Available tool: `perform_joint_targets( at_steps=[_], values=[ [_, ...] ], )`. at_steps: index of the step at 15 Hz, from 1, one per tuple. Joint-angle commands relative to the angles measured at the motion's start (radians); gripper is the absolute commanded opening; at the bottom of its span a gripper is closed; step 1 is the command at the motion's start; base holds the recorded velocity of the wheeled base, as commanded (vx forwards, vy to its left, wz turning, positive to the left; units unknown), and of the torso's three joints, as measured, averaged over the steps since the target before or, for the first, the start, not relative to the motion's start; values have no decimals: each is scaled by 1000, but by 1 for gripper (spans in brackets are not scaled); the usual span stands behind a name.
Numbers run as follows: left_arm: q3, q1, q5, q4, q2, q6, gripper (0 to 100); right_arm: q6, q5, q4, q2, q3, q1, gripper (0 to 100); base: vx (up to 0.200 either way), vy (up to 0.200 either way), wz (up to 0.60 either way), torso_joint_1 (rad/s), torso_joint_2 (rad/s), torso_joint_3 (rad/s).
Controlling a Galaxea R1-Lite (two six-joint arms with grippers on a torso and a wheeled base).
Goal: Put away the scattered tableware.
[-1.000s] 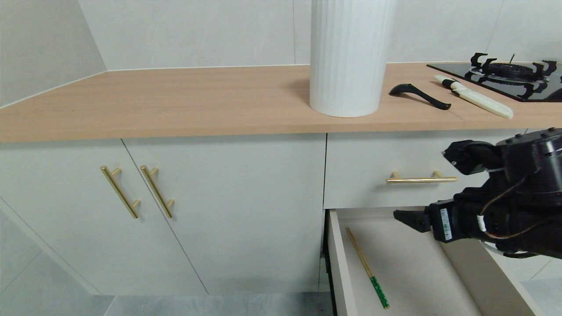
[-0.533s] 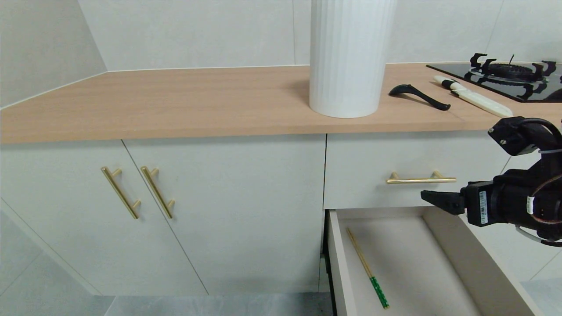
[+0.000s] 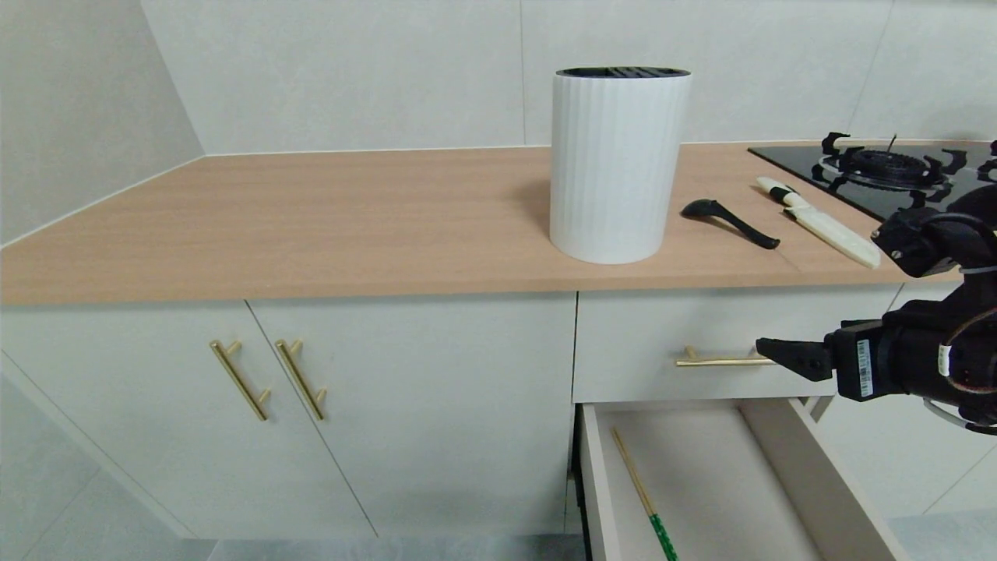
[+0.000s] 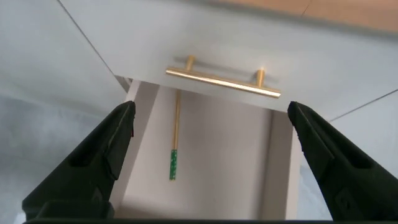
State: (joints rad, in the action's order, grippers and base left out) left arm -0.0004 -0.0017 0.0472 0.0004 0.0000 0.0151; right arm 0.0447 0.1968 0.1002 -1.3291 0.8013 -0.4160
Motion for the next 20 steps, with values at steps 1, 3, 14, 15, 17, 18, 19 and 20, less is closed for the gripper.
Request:
perform_joint_targets(
  at_steps=[1, 3, 14, 15, 17, 18, 19, 20],
  values=[
    [0, 0, 0, 0, 2, 0, 100, 0, 0, 1, -5, -5, -1, 100, 0, 0, 0, 163, -471, -286],
    [0, 0, 0, 0, 2, 0, 100, 0, 0, 1, -5, -5, 0, 100, 0, 0, 0, 178, -481, -298],
    [0, 0, 0, 0, 2, 0, 100, 0, -8, 6, -30, -7, 17, 100, 0, 0, 0, 195, -464, -267],
    [0, 0, 0, 0, 2, 0, 100, -3, -13, 7, -33, -4, 37, 100, 0, 0, 0, 66, -139, -76],
    [0, 0, 0, 0, 2, 0, 100, -49, -39, 39, -45, -5, 95, 100, 0, 0, 0, 16, -38, -21],
    [0, 0, 0, 0, 2, 0, 100, -66, -69, 75, -56, -8, 114, 100, 0, 0, 0, 0, 0, 0],
    [0, 0, 0, 0, 0, 0, 100, -74, -91, 98, -71, -7, 125, 100, 0, 0, 0, 0, 0, 0],
    [0, 0, 0, 0, 2, 0, 100, -75, -109, 131, -105, 9, 131, 100, 0, 0, 0, 0, 0, 0]
  ],
)
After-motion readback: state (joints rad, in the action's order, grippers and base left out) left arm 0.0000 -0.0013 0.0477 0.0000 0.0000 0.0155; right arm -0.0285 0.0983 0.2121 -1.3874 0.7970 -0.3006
